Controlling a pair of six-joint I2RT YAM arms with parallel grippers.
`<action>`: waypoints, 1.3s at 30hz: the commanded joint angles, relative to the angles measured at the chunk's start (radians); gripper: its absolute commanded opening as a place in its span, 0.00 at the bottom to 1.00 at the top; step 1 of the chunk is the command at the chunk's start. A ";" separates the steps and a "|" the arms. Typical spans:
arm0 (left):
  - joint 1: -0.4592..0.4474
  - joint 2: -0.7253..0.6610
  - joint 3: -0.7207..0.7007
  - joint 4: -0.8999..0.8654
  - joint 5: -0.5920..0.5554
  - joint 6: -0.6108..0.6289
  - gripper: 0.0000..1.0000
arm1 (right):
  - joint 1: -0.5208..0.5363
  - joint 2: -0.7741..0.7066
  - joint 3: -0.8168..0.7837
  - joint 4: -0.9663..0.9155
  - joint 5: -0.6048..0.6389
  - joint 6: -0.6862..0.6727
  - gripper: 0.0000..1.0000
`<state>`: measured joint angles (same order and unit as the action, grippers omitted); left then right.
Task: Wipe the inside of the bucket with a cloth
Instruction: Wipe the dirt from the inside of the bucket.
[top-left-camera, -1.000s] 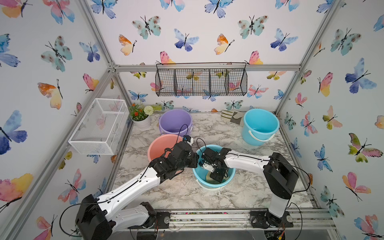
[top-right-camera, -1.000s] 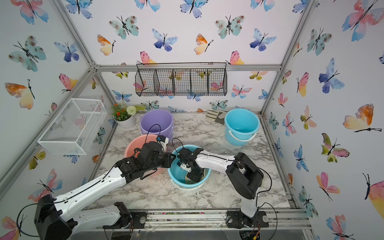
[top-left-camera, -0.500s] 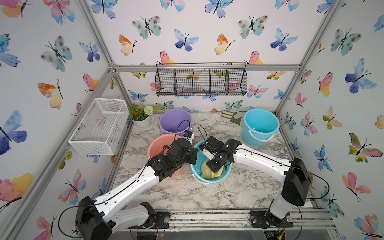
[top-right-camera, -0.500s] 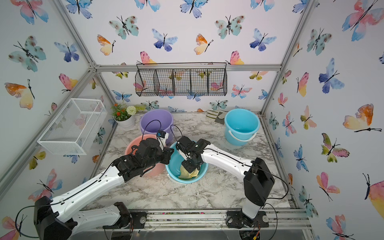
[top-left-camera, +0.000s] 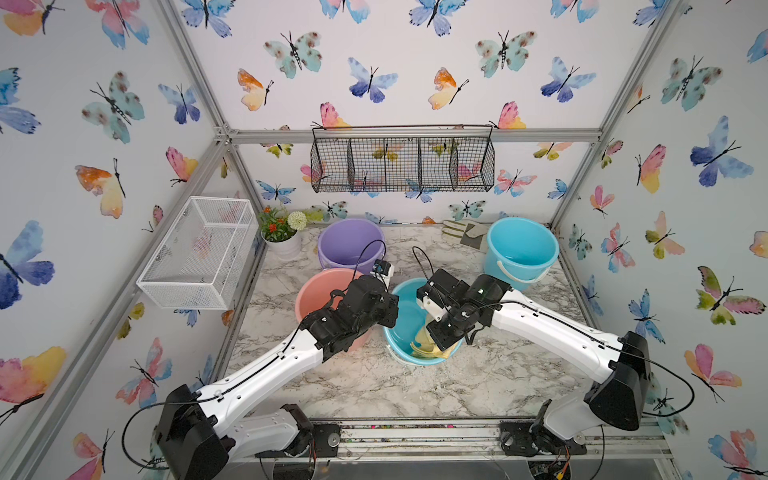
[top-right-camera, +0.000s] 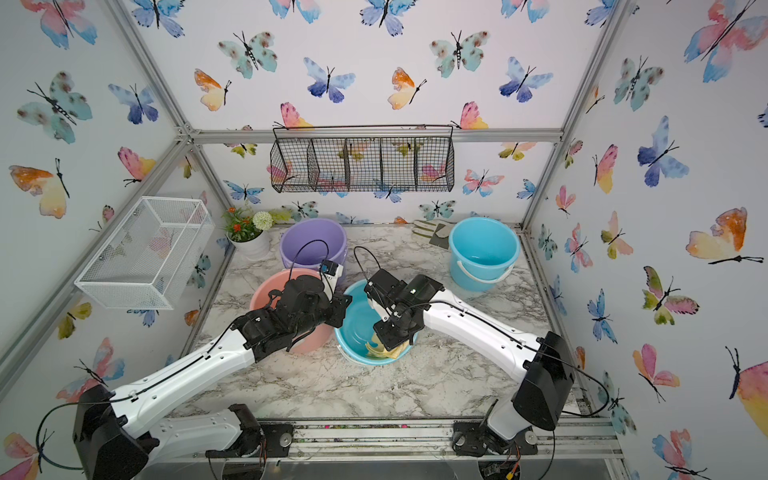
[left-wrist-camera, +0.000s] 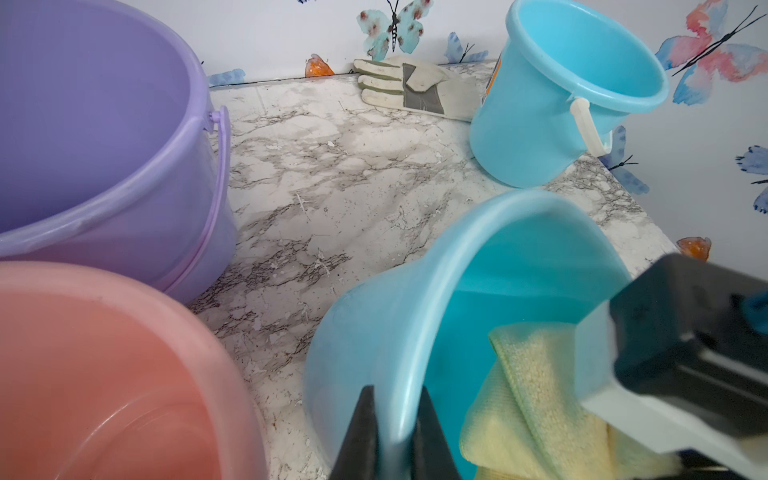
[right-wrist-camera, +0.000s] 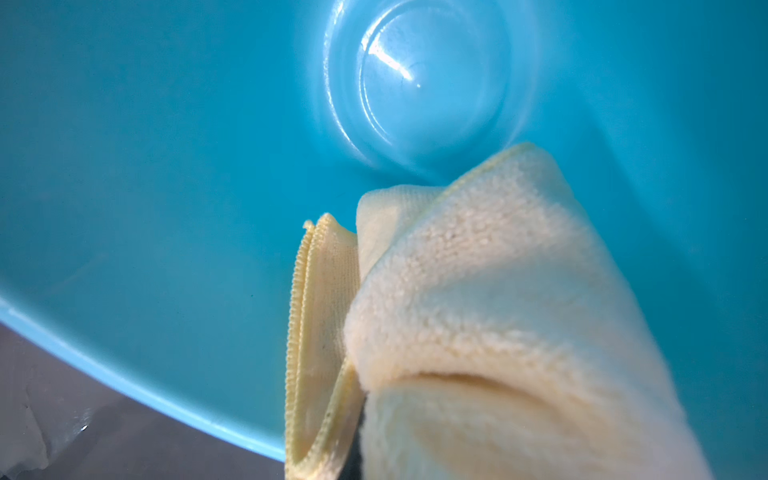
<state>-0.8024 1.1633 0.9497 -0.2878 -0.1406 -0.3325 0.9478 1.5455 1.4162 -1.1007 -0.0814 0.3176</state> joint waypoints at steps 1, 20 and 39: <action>-0.001 -0.003 -0.007 0.052 0.007 0.002 0.00 | -0.004 0.010 -0.021 -0.026 -0.073 0.012 0.02; -0.001 -0.026 -0.023 0.033 0.028 -0.042 0.00 | -0.004 0.372 -0.091 0.254 -0.107 -0.073 0.02; -0.001 -0.040 -0.032 0.038 0.019 -0.054 0.00 | -0.004 0.398 -0.097 0.191 -0.064 -0.043 0.02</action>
<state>-0.7986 1.1435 0.9142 -0.2958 -0.1314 -0.3813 0.9291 1.9450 1.3510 -0.8074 -0.1684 0.2512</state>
